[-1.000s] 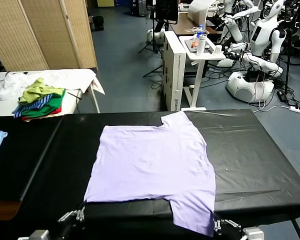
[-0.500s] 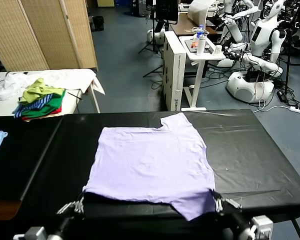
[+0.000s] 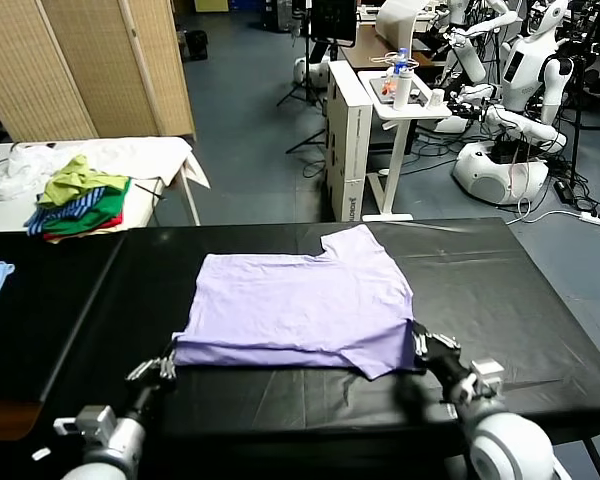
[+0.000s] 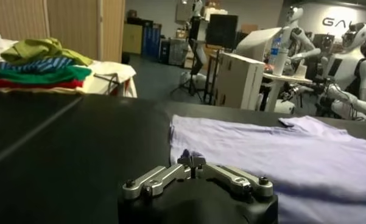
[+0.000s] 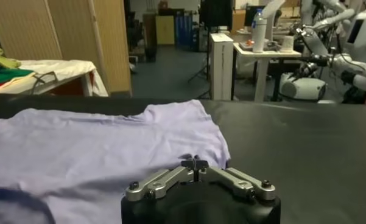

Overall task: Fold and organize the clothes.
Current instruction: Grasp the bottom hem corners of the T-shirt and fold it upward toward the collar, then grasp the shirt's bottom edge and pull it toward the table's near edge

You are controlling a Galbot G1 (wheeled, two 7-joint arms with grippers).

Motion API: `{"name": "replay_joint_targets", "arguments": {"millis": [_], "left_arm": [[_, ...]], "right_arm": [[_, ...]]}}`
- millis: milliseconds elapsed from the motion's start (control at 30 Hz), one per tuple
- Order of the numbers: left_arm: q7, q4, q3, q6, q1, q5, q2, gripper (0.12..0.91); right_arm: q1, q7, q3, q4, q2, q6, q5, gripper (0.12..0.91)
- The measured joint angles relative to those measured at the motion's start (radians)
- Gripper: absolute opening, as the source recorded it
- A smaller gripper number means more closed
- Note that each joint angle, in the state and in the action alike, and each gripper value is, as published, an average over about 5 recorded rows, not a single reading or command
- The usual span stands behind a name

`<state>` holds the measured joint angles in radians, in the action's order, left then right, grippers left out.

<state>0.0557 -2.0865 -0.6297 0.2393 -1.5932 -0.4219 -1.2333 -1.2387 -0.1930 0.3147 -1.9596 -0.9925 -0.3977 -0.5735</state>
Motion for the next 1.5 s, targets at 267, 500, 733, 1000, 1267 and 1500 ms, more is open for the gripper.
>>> {"name": "replay_joint_targets", "arguments": {"millis": [267,500,733,1000,1267,1500], "left_arm": [[-0.003,0.058,0.024,0.01,0.053,0.002,0.042,0.146],[-0.004,0.092,0.027,0.011,0.07,0.002,0.061,0.146],[-0.005,0.106,0.027,0.022,0.075,0.001,0.073,0.159],[-0.001,0.071,0.021,0.054,0.05,-0.005,0.057,0.55],[-0.006,0.02,0.014,0.085,-0.009,-0.005,0.027,0.898],[-0.002,0.024,0.013,0.089,-0.02,-0.013,0.022,0.907]], "right_arm": [[0.057,-0.003,-0.036,0.064,-0.009,-0.001,0.01,0.139],[0.084,-0.002,-0.051,0.092,-0.025,-0.021,0.007,0.139],[0.052,0.041,-0.024,0.044,-0.008,-0.081,-0.012,0.333],[-0.065,0.062,0.059,-0.081,0.029,-0.114,-0.006,0.807],[-0.192,0.087,0.147,-0.128,0.044,-0.103,0.0,0.89],[-0.238,0.087,0.166,-0.139,0.039,-0.102,-0.001,0.767]]}}
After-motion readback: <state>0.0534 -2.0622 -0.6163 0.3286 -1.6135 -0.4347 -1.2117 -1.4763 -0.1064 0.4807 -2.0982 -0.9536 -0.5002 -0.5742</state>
